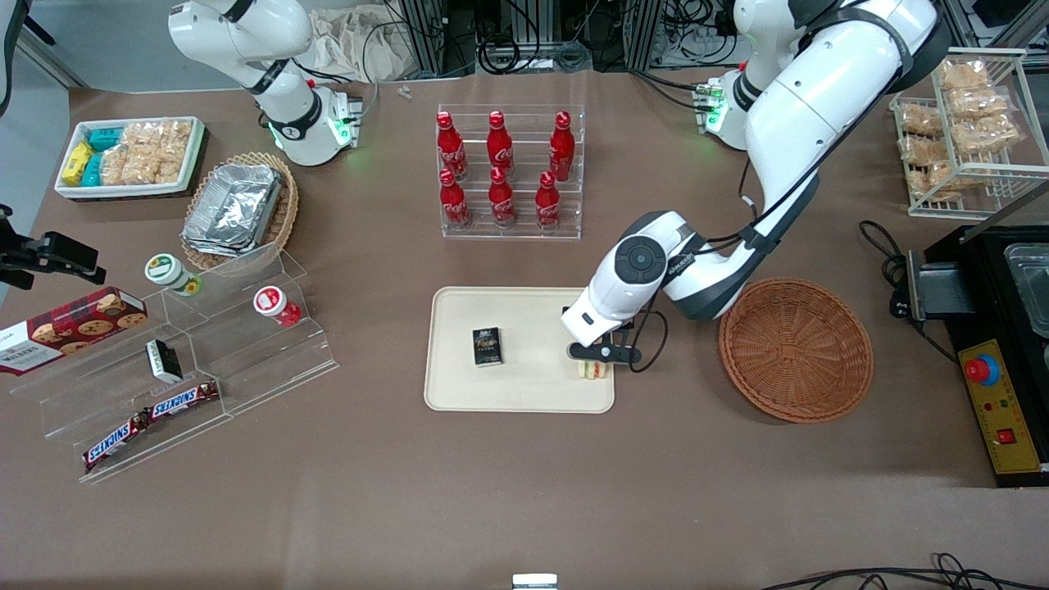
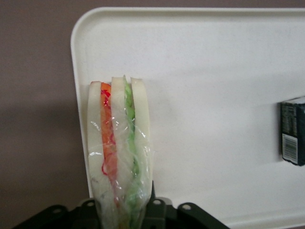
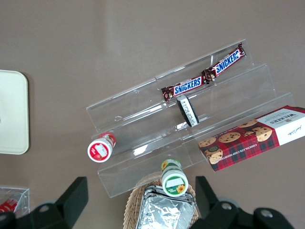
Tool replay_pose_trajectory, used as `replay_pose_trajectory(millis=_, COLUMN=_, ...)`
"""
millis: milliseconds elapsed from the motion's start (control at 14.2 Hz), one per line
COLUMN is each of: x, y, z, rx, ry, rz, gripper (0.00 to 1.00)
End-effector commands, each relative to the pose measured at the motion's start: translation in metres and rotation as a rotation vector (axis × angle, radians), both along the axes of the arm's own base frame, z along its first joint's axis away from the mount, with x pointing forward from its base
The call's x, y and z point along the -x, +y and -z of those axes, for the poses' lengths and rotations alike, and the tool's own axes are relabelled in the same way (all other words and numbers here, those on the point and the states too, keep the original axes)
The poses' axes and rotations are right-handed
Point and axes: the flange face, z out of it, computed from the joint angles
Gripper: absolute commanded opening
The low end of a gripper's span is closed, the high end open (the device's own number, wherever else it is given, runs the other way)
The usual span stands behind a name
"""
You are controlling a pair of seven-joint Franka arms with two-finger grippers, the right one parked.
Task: Place sandwich from basket to tray
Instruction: 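Lower the sandwich onto the white tray beside the black box, then open the left gripper to release the sandwich on the tray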
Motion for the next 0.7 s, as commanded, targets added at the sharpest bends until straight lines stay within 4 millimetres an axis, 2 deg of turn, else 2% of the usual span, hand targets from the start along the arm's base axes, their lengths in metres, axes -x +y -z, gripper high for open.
replay_pose_trajectory(millis=0, x=-0.008, y=-0.002, z=0.001, rx=0.013, ry=-0.032, rz=-0.006, gripper=0.72)
replay_pose_trajectory(millis=70, x=-0.008, y=-0.002, z=0.001, rx=0.014, ry=-0.030, rz=-0.010, gripper=0.90)
replay_pose_trajectory(millis=141, x=-0.009, y=-0.001, z=0.001, rx=0.014, ry=-0.030, rz=-0.015, gripper=0.99)
replay_pose_trajectory(millis=352, x=-0.012, y=0.005, z=-0.010, rx=0.010, ry=-0.035, rz=-0.035, gripper=1.00)
replay_pose_trajectory(millis=634, x=-0.020, y=0.005, z=-0.090, rx=0.021, ry=-0.138, rz=-0.202, gripper=1.00)
